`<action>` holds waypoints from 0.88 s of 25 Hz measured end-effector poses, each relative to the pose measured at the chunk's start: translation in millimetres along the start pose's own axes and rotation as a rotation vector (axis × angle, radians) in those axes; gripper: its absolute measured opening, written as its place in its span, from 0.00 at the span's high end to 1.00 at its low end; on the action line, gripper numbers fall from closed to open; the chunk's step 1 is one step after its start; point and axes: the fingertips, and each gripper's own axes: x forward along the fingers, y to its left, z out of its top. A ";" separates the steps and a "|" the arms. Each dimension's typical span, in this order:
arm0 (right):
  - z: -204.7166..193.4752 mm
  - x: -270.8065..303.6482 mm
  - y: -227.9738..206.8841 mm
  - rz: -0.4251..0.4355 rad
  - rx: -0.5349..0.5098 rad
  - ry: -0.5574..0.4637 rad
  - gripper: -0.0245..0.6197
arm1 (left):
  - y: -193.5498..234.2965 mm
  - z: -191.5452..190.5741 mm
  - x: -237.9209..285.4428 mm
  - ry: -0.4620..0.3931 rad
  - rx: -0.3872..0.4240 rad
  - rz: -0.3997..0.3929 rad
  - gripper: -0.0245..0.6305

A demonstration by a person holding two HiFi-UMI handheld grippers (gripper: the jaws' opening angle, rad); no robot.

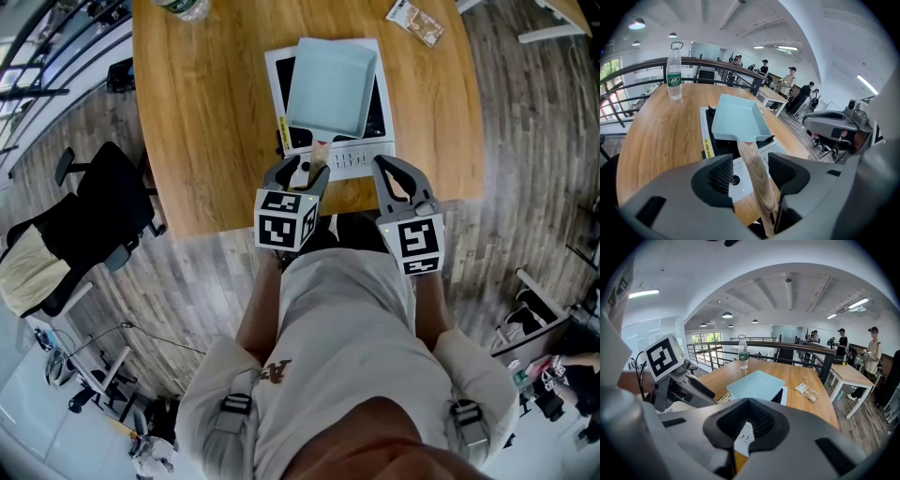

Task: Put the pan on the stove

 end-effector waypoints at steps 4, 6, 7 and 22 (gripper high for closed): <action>5.3 -5.3 2.3 -0.014 -0.004 -0.016 0.94 | 2.0 11.3 -13.8 -0.045 0.014 0.010 0.61; 9.3 -8.0 4.8 -0.020 -0.008 -0.026 0.94 | 3.1 18.0 -22.2 -0.076 0.025 0.014 0.61; 11.7 -9.0 6.1 -0.023 -0.010 -0.032 0.94 | 3.7 21.4 -26.4 -0.091 0.032 0.013 0.61; 61.1 -32.4 21.1 -0.059 -0.043 -0.156 0.94 | 5.0 67.3 -96.7 -0.312 0.144 0.010 0.90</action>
